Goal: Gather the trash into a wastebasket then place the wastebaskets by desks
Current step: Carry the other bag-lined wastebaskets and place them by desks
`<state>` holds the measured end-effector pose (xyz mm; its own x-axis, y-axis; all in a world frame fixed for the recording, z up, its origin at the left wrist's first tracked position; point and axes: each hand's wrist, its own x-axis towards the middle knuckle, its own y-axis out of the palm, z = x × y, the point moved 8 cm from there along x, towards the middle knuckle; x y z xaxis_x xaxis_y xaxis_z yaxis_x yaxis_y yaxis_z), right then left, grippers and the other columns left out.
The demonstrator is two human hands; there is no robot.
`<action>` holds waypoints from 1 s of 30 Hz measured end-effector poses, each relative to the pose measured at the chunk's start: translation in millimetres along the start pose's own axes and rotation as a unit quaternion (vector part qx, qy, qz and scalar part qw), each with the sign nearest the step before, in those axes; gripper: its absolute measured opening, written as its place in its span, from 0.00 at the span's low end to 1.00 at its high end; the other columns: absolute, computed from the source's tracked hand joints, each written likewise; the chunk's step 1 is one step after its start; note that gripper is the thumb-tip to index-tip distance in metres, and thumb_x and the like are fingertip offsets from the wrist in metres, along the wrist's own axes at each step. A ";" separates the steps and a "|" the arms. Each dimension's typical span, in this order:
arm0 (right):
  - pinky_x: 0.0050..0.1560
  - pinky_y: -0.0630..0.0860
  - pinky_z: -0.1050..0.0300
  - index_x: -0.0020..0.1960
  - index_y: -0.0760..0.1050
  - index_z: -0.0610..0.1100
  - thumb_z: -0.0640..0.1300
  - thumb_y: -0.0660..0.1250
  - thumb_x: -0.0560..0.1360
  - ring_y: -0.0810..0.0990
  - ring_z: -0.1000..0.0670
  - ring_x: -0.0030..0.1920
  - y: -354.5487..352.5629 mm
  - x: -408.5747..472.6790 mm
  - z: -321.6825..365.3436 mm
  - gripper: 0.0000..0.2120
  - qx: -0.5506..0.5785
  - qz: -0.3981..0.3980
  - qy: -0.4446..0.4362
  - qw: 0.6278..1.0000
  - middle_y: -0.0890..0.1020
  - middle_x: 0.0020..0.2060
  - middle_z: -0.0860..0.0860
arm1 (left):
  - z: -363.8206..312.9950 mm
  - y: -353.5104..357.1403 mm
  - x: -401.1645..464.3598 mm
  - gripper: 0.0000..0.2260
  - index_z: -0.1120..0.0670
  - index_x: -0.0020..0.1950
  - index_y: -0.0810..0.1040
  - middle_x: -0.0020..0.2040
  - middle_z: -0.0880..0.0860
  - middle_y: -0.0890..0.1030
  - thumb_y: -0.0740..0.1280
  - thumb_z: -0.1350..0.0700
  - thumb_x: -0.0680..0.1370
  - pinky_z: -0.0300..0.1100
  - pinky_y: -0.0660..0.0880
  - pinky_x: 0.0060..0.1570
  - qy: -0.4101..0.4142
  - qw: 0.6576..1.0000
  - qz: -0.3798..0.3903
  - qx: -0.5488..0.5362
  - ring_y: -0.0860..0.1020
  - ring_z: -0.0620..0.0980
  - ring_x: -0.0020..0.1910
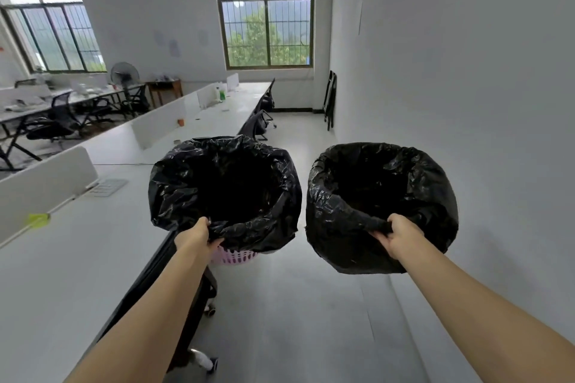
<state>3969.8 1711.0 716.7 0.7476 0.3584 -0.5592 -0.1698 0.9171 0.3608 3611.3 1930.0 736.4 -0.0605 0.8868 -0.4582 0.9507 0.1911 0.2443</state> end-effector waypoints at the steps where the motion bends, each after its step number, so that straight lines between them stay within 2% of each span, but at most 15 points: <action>1: 0.57 0.78 0.40 0.67 0.66 0.39 0.31 0.65 0.72 0.74 0.36 0.62 23.7 25.8 3.3 0.24 -0.009 0.003 0.000 1.000 0.73 0.64 0.38 | -7.4 18.4 24.8 0.18 0.65 0.66 0.69 0.66 0.62 0.73 0.64 0.64 0.77 0.50 0.77 0.56 0.008 1.000 -0.014 0.000 0.75 0.62 0.63; 3: 0.58 0.77 0.40 0.68 0.65 0.39 0.31 0.64 0.73 0.73 0.36 0.63 61.6 64.2 8.0 0.24 -0.004 0.008 0.000 1.000 0.72 0.64 0.37 | -23.1 48.8 61.2 0.18 0.65 0.66 0.69 0.65 0.62 0.73 0.64 0.64 0.77 0.52 0.77 0.57 0.033 0.999 -0.028 0.002 0.75 0.62 0.63; 5: 0.54 0.79 0.41 0.68 0.65 0.39 0.31 0.63 0.73 0.73 0.35 0.63 103.7 123.6 8.4 0.24 0.008 0.006 0.015 1.000 0.71 0.65 0.37 | -34.4 82.5 119.5 0.18 0.65 0.66 0.70 0.65 0.62 0.74 0.65 0.63 0.77 0.52 0.78 0.56 0.055 0.997 -0.051 0.002 0.75 0.62 0.62; 8: 0.37 0.81 0.43 0.68 0.65 0.40 0.32 0.63 0.72 0.74 0.35 0.62 171.6 208.5 20.2 0.24 0.014 0.013 0.029 0.999 0.71 0.65 0.37 | -60.5 133.4 200.8 0.20 0.63 0.68 0.70 0.66 0.61 0.74 0.65 0.60 0.77 0.54 0.78 0.56 0.079 0.994 -0.078 0.004 0.76 0.62 0.62; 9: 0.34 0.81 0.44 0.67 0.66 0.39 0.32 0.62 0.72 0.74 0.35 0.61 199.8 236.6 28.8 0.24 0.008 0.020 0.028 0.999 0.72 0.65 0.37 | -69.2 156.1 231.2 0.20 0.62 0.68 0.70 0.66 0.61 0.74 0.66 0.59 0.77 0.54 0.78 0.56 0.078 0.994 -0.077 0.007 0.76 0.62 0.61; 10: 0.37 0.81 0.43 0.67 0.66 0.39 0.32 0.62 0.72 0.75 0.35 0.61 221.3 258.7 37.0 0.23 0.011 0.017 0.026 0.999 0.72 0.65 0.37 | -76.0 175.3 256.9 0.21 0.62 0.68 0.70 0.65 0.61 0.75 0.66 0.58 0.76 0.54 0.78 0.55 0.083 0.993 -0.085 0.014 0.77 0.61 0.60; 12: 0.51 0.80 0.42 0.67 0.66 0.38 0.31 0.62 0.73 0.75 0.36 0.61 267.9 293.8 52.3 0.23 0.010 0.024 0.032 0.999 0.72 0.64 0.37 | -86.1 219.9 303.0 0.21 0.61 0.69 0.70 0.65 0.61 0.75 0.66 0.58 0.77 0.52 0.79 0.54 0.081 0.992 -0.098 0.017 0.78 0.61 0.59; 14: 0.57 0.78 0.41 0.67 0.66 0.38 0.31 0.63 0.73 0.75 0.36 0.62 295.5 325.1 61.4 0.23 0.000 0.007 0.033 0.999 0.73 0.63 0.36 | -87.7 265.3 338.3 0.21 0.61 0.69 0.69 0.65 0.61 0.75 0.65 0.58 0.77 0.51 0.79 0.53 0.070 0.993 -0.093 0.027 0.78 0.61 0.59; 22: 0.56 0.78 0.43 0.65 0.67 0.36 0.31 0.63 0.74 0.76 0.37 0.61 419.9 523.1 106.9 0.20 -0.020 -0.013 0.037 0.999 0.74 0.63 0.36 | -59.3 465.0 501.1 0.18 0.63 0.68 0.69 0.65 0.63 0.75 0.64 0.60 0.79 0.51 0.77 0.54 0.030 0.995 -0.052 0.077 0.77 0.62 0.61; 24: 0.50 0.80 0.46 0.63 0.67 0.37 0.32 0.63 0.74 0.76 0.37 0.61 435.7 567.8 113.6 0.18 -0.002 -0.016 0.052 0.999 0.74 0.63 0.37 | -46.7 506.0 527.8 0.18 0.64 0.67 0.70 0.64 0.63 0.75 0.64 0.60 0.78 0.51 0.78 0.53 0.022 0.995 -0.046 0.086 0.77 0.62 0.60; 25: 0.45 0.81 0.47 0.61 0.67 0.37 0.32 0.62 0.74 0.76 0.37 0.61 467.8 620.7 127.5 0.16 -0.013 -0.005 0.069 0.998 0.74 0.64 0.37 | -45.2 553.9 563.9 0.18 0.64 0.67 0.70 0.64 0.63 0.75 0.65 0.60 0.78 0.51 0.78 0.52 0.014 0.994 -0.048 0.098 0.77 0.63 0.60; 28: 0.23 0.80 0.51 0.65 0.67 0.36 0.33 0.63 0.74 0.77 0.36 0.60 507.4 698.2 152.3 0.19 0.003 -0.024 0.078 0.997 0.75 0.63 0.37 | -43.8 623.4 613.5 0.18 0.65 0.65 0.71 0.61 0.63 0.77 0.66 0.60 0.77 0.49 0.79 0.47 0.015 0.991 -0.047 0.124 0.78 0.63 0.58; 29: 0.20 0.79 0.51 0.66 0.66 0.36 0.34 0.64 0.74 0.77 0.37 0.60 535.2 729.2 163.9 0.21 -0.013 -0.029 0.088 0.996 0.74 0.63 0.37 | -44.8 653.3 642.8 0.17 0.65 0.64 0.71 0.59 0.62 0.77 0.66 0.60 0.77 0.49 0.79 0.46 0.012 0.987 -0.052 0.153 0.79 0.63 0.56; 30: 0.23 0.80 0.51 0.67 0.66 0.37 0.34 0.64 0.74 0.77 0.37 0.61 550.3 746.5 171.5 0.22 -0.001 -0.043 0.085 0.995 0.74 0.64 0.38 | -48.9 669.2 654.5 0.16 0.65 0.62 0.72 0.57 0.62 0.78 0.66 0.59 0.77 0.49 0.79 0.46 0.010 0.985 -0.050 0.164 0.79 0.63 0.55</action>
<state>4544.5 2453.2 625.9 0.6398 0.3026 -0.7065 -0.1105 0.9459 0.3051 4193.0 2658.8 641.8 -0.1612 0.8796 -0.4475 0.9867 0.1340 -0.0920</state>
